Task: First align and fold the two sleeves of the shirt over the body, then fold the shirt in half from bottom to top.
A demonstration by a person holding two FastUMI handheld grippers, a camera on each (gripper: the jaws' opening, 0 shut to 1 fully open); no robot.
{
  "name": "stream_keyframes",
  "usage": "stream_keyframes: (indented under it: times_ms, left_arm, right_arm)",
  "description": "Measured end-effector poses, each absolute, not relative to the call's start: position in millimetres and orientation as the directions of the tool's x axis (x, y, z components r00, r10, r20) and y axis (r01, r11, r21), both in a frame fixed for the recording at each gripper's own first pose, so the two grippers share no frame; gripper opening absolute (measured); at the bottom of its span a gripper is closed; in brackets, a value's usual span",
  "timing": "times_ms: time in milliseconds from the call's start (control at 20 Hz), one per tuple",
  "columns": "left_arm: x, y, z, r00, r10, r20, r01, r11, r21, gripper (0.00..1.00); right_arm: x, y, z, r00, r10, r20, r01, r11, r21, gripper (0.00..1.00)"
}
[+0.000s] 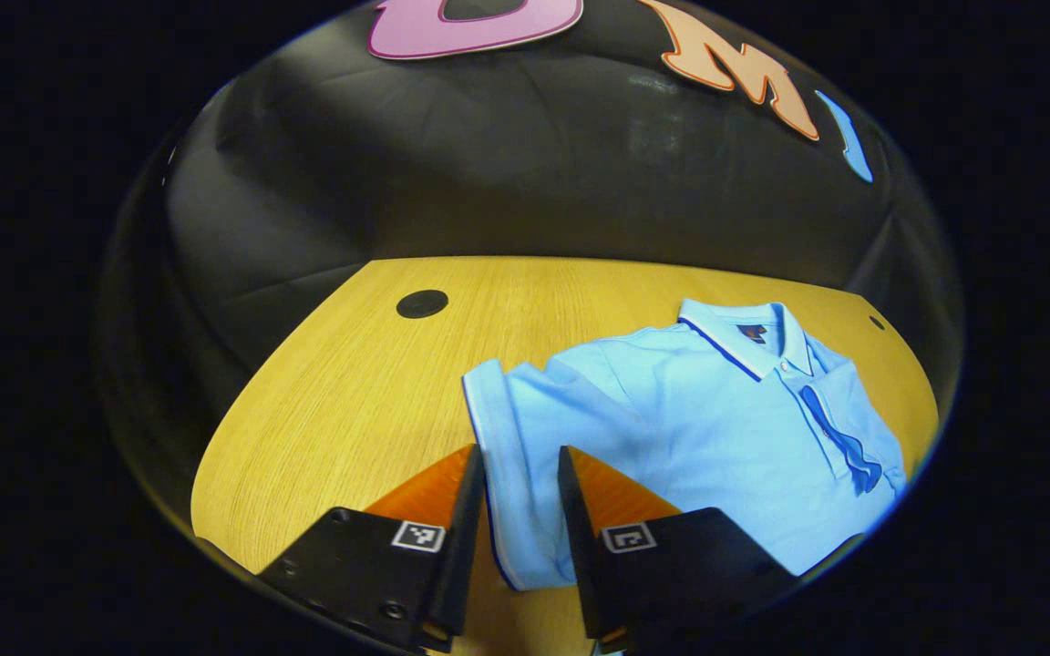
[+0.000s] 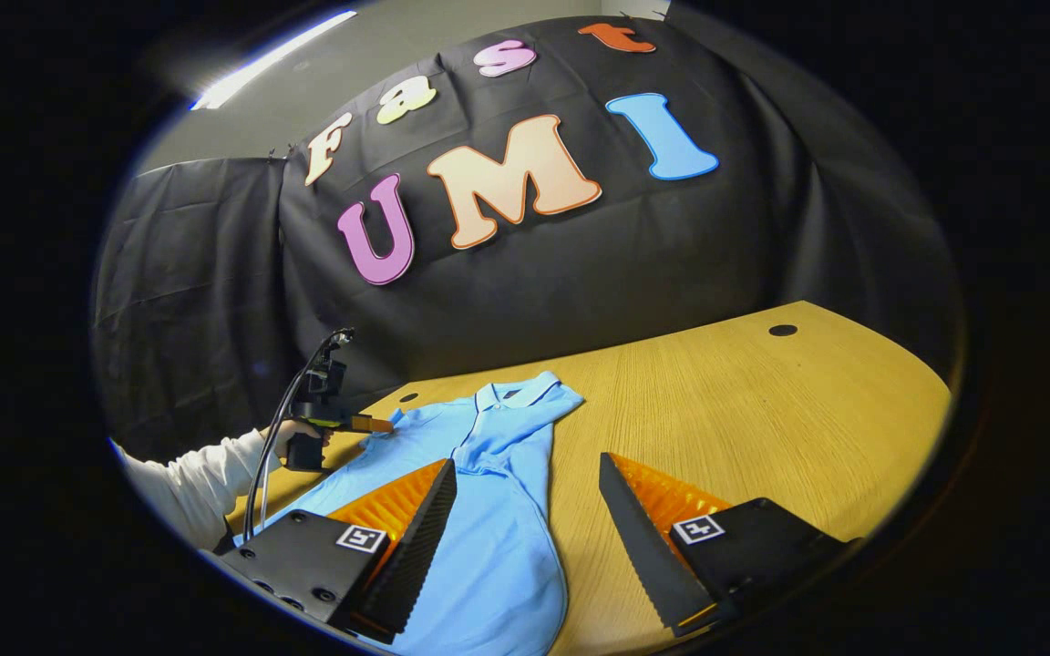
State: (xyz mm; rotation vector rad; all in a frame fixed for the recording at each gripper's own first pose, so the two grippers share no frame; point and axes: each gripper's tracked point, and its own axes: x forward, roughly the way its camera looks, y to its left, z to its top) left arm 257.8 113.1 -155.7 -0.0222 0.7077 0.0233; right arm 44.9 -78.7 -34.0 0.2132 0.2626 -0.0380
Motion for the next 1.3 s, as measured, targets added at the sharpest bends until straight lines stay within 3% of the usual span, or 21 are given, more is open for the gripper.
stream_keyframes:
  times_ms: [50,100,150,200,450,750,1100,1250,1300]
  left_arm:
    - [260.6,110.3,-156.1,0.761,0.007,-0.649,-0.025,1.0,-0.018,0.39]
    - [261.4,108.4,-155.1,0.76,0.007,-0.649,-0.025,1.0,-0.018,0.17]
    - [260.9,108.6,-155.4,0.758,0.012,-0.652,-0.026,1.0,-0.013,0.1]
    - [261.4,108.2,-155.2,0.758,0.013,-0.652,-0.027,1.0,-0.01,0.02]
    - [264.4,97.0,-135.9,0.781,-0.011,-0.624,-0.013,0.999,-0.034,0.0]
    - [267.3,22.7,-81.2,0.818,-0.173,-0.548,0.138,0.985,-0.105,0.0]
    - [236.3,-75.6,-105.5,0.737,-0.324,-0.593,0.388,0.922,-0.022,0.0]
    - [224.1,-93.6,-117.4,0.717,-0.342,-0.608,0.453,0.891,0.032,0.0]
    - [221.7,-96.7,-116.7,0.714,-0.348,-0.608,0.468,0.882,0.045,0.05]
  right_arm:
    - [44.1,-78.3,-31.9,0.966,-0.009,-0.258,0.063,0.978,0.201,0.98]
    - [44.1,-77.2,-31.1,0.967,-0.008,-0.256,0.061,0.978,0.198,0.98]
    - [44.3,-76.5,-29.3,0.968,-0.008,-0.251,0.058,0.979,0.195,0.94]
    - [43.8,-75.4,-28.2,0.968,-0.006,-0.249,0.056,0.979,0.194,0.98]
    - [43.1,-71.2,-27.8,0.968,0.003,-0.25,0.047,0.981,0.191,0.98]
    - [43.8,-69.0,-32.6,0.965,0.009,-0.263,0.042,0.981,0.189,0.98]
    - [44.1,-67.6,-38.8,0.96,0.009,-0.28,0.044,0.983,0.18,0.98]
    - [45.3,-62.2,-42.4,0.956,0.022,-0.291,0.034,0.982,0.187,0.98]
    - [45.8,-61.1,-42.7,0.956,0.024,-0.293,0.032,0.982,0.185,0.98]
